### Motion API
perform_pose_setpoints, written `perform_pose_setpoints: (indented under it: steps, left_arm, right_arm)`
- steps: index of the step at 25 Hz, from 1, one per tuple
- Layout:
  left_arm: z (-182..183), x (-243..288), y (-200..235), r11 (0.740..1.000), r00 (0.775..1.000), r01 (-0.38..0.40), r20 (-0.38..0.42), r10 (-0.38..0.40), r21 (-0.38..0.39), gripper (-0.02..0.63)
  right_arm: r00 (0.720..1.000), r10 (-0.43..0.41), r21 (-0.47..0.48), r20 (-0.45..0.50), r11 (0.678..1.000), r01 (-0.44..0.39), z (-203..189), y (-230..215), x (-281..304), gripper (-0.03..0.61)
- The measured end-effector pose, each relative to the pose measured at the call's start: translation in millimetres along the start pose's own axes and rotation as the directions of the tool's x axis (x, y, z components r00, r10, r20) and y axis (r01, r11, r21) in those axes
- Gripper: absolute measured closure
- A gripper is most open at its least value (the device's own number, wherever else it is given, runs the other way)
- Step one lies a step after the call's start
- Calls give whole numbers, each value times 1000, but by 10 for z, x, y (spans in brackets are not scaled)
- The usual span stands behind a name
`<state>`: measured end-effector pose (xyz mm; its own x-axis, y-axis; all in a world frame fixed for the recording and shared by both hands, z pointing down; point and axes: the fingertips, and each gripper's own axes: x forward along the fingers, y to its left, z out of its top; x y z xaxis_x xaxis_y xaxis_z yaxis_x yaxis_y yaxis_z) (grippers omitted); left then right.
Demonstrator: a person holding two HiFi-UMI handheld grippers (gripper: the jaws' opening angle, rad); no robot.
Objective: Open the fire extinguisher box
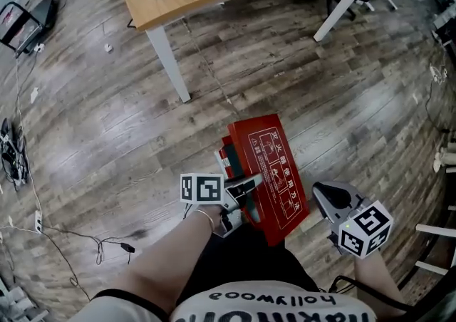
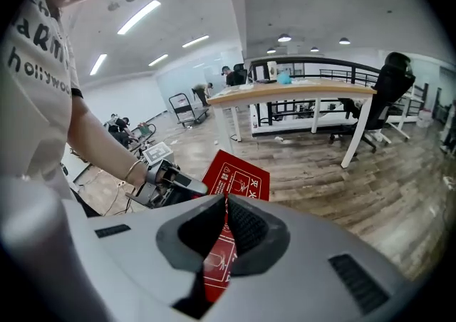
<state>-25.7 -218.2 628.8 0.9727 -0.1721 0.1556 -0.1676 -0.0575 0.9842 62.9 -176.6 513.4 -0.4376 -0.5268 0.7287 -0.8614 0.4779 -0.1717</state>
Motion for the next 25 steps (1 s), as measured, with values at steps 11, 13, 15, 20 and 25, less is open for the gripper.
perform_pose_setpoints:
  steps: [11,13,15,20,25]
  left_arm:
    - [38,251,-383,997,999,17,-35,-15,80,529]
    - [26,264,-395,996,999,14,-36,-11,89,529]
    - [27,296,-425,994,999,10,-39,-6,106,528]
    - [14,381,-498,990,998,-52,-28,56,129,528]
    - [22,432,-537,986,989,-148,29,146,82,528]
  right_arm:
    - [990,-123,55,73,991,119,40,-240,-444,566]
    - [988,-133,57,85,990,128,22,-258,-496,566]
    - [987,-130,54,91,991,126,-10,-267,-536,566]
    - [990,-95,42,102,995,92,-105,-363,-595,566]
    - [994,-14,-19,108,1000,17,-82,-475,-527,566]
